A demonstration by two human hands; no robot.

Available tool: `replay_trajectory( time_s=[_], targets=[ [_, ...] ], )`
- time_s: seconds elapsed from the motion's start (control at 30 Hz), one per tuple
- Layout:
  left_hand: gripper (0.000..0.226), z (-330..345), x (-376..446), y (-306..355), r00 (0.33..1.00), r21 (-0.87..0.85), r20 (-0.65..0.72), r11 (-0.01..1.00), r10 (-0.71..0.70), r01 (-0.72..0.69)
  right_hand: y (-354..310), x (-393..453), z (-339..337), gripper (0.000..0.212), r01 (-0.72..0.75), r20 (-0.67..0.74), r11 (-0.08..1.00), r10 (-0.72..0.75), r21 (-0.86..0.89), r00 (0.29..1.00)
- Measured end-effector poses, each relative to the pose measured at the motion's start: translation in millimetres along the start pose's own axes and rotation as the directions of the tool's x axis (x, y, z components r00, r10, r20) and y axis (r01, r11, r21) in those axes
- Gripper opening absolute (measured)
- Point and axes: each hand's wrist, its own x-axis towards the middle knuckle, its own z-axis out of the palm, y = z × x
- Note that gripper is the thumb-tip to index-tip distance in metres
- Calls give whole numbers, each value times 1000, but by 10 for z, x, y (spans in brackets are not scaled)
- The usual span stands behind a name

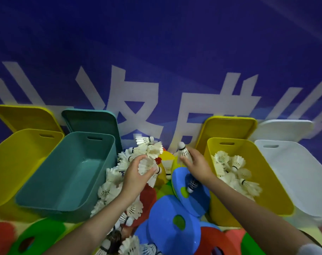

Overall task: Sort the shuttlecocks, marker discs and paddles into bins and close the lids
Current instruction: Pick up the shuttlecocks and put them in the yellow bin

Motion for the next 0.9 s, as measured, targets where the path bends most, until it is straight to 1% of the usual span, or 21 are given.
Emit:
replay_trajectory(
  time_s=[0.17,0.3,0.37,0.43,0.5,0.57,0.63,0.73,0.77,0.83,0.9],
  targets=[
    [30,464,-200,266,993,-59,114,998,-4,10,305,-343,-611,30,-100,-111,995,102,27,989],
    [26,852,-309,436,975,-90,221,995,-21,42,579,-619,-1076,18,-182,-201,979,197,94,960],
    [26,1036,-327,488,969,-94,246,994,-27,52,793,-740,-1264,20,-264,-211,961,276,80,938],
    [27,1220,-345,533,965,-100,257,992,-44,72,1022,-856,-1417,31,-357,-147,934,356,17,923],
    [28,1399,-384,581,964,-105,258,990,-65,95,1207,-957,-1505,42,-397,-17,913,398,-89,917],
    [28,1543,-433,609,964,-96,252,990,-80,107,1254,-1023,-1514,45,-413,133,899,431,-145,893],
    [28,1645,-479,609,967,-78,236,990,-96,117,1239,-1041,-1463,43,-389,247,901,428,-193,869],
    [28,1707,-519,586,974,-65,190,988,-125,139,1322,-1030,-1341,44,-371,336,907,419,-201,844],
    [28,1708,-530,569,975,-71,178,986,-136,150,1364,-1021,-1299,45,-358,364,905,421,-229,831],
    [31,1690,-561,549,974,-81,161,981,-160,175,1423,-999,-1225,44,-308,434,887,440,-343,786],
    [35,1685,-586,527,973,-96,139,976,-183,197,1461,-976,-1169,43,-216,475,853,454,-474,754]
  ],
)
